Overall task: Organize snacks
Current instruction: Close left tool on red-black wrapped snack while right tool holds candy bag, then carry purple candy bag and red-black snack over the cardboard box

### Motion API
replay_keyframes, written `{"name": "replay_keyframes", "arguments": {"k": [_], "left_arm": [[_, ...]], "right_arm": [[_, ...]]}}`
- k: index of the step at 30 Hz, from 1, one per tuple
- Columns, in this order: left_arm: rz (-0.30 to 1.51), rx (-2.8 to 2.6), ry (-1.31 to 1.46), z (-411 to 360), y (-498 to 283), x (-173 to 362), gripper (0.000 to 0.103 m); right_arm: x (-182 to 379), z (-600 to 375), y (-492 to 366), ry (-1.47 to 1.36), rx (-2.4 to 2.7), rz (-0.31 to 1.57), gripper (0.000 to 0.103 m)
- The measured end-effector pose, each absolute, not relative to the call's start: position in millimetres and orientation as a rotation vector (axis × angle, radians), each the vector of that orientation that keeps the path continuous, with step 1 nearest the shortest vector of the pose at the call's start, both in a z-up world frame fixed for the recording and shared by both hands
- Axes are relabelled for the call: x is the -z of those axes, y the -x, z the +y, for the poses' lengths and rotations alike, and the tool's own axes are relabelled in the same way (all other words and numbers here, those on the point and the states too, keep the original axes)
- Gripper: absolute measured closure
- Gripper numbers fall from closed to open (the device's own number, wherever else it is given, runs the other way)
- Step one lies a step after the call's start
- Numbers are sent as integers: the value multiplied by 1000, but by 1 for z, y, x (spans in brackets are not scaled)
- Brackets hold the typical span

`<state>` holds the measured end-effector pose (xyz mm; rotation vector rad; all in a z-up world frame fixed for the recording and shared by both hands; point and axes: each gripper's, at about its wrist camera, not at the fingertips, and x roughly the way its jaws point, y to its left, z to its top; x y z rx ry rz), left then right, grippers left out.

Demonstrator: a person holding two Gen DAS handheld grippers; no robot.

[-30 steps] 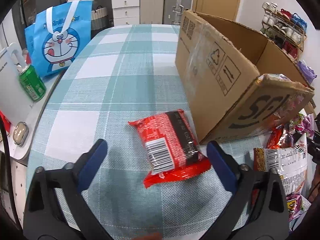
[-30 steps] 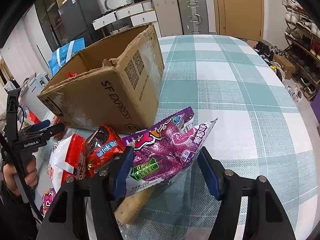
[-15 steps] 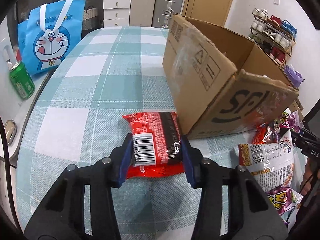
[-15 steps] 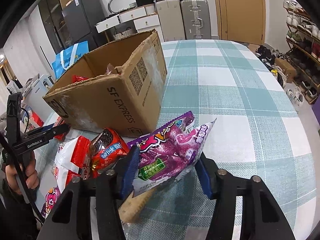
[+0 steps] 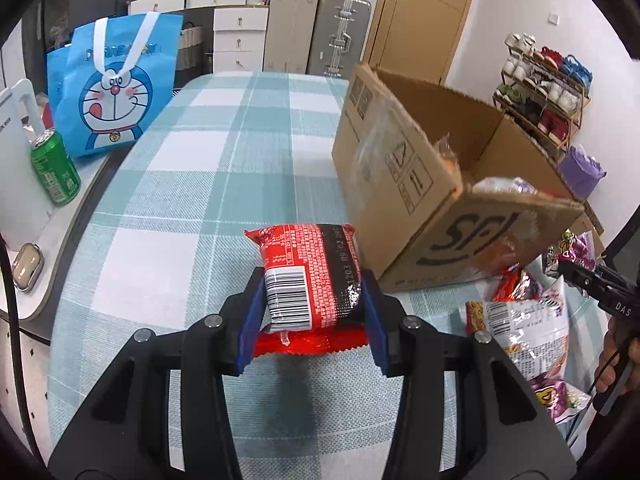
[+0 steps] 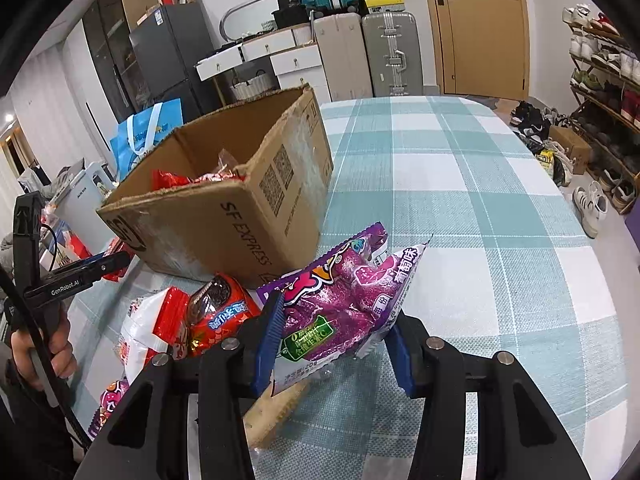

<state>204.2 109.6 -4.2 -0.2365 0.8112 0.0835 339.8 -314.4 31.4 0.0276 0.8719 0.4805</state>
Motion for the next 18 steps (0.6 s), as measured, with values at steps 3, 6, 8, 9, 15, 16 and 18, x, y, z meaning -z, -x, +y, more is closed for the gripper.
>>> {"name": "replay_keyframes", "arguments": {"k": [3,6,8,9,15,16,18], "left_arm": [[790,-88,252,115,-199,-5,61],[768,-90,261,117,-194,-14,61],[751,-86,262,117,-190,-21,61],[744,-82,262,116,-189,-25,61],[692,-77,235,108,-180,-45,61],[685,-75,234,107,-179,-48,61],[670,-69,230,103,-176,-54,61]], "right_arm": [[-36,-317,-337,-34,-481,852,55],[-42,-318,-335,-41,-482,829,55],[-46,-320,-333,-47,-482,812,55],[-48,-321,-332,-50,-482,804,55],[-65,-325,-323,-75,-489,748,55],[-68,-326,-322,-78,-490,739,55],[-75,-327,-320,-85,-495,724,55]]}}
